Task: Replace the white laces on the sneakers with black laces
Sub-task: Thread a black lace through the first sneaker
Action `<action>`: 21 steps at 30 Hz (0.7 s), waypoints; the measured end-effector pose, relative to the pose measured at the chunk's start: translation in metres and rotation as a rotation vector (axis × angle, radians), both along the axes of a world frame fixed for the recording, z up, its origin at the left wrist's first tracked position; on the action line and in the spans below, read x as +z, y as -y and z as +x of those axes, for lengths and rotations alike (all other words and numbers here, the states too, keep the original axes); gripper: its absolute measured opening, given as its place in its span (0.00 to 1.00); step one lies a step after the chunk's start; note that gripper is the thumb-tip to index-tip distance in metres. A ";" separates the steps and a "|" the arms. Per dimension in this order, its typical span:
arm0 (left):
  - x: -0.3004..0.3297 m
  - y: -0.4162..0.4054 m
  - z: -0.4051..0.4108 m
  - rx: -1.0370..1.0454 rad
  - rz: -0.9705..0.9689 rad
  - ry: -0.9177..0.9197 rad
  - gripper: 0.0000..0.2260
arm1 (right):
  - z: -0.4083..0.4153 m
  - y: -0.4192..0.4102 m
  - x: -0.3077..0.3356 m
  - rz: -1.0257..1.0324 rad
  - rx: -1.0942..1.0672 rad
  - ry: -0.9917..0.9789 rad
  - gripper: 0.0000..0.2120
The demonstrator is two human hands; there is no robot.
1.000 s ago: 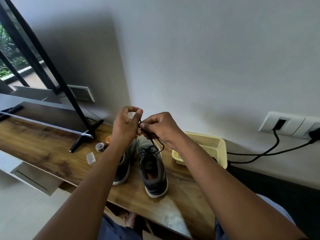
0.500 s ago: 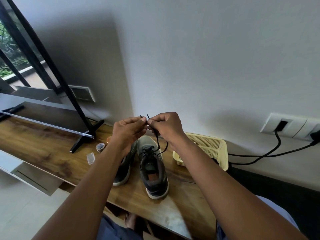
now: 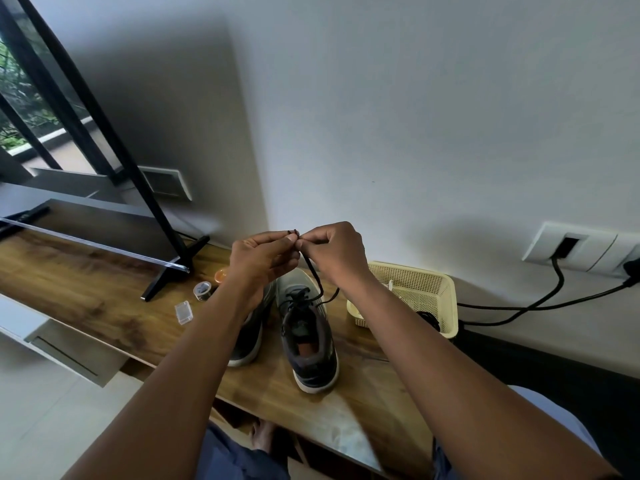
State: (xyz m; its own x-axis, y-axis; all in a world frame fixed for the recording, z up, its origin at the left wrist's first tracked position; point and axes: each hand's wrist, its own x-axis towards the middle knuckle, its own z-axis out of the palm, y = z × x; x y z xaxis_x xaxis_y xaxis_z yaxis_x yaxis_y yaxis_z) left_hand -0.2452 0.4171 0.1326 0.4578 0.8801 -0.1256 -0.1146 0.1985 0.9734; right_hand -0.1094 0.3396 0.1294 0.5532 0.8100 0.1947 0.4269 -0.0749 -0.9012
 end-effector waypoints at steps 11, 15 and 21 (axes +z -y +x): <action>-0.003 0.003 0.000 -0.008 0.193 -0.021 0.06 | 0.001 -0.003 -0.002 0.041 -0.012 0.015 0.05; -0.002 0.004 0.001 -0.014 0.153 -0.015 0.05 | 0.001 -0.002 -0.002 0.039 -0.014 0.015 0.04; 0.003 0.007 0.005 -0.004 0.010 0.055 0.11 | 0.001 -0.001 0.001 0.044 -0.040 0.031 0.03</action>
